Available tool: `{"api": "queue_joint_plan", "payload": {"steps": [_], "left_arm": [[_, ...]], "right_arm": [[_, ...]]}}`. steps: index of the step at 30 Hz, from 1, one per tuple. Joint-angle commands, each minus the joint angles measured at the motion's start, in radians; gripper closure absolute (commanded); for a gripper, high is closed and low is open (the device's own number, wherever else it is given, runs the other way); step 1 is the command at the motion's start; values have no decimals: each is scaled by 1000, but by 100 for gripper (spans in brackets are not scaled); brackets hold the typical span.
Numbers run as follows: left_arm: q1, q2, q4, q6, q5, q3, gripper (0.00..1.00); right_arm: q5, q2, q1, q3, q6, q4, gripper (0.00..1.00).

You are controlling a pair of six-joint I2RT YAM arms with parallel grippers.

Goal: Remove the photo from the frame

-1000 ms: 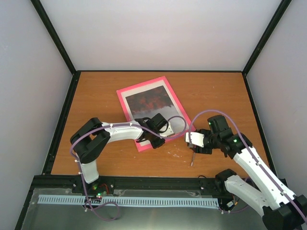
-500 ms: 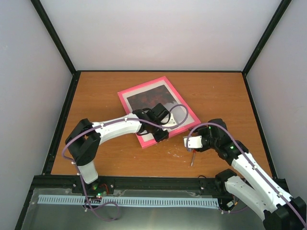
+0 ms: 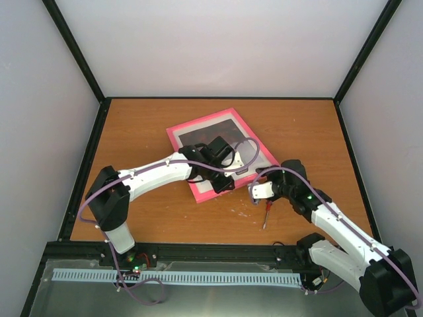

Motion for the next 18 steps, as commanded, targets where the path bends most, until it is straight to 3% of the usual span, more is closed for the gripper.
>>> {"api": "queue_joint_plan", "payload": {"steps": [1, 14, 18], "left_arm": [[0, -73, 43, 32, 26, 82, 99], [0, -82, 34, 43, 56, 105, 99], [0, -88, 31, 48, 57, 118, 99]], "right_arm": [[32, 58, 9, -14, -34, 138, 38], [36, 111, 13, -29, -99, 238, 58], [37, 110, 13, -20, -100, 231, 68]]}}
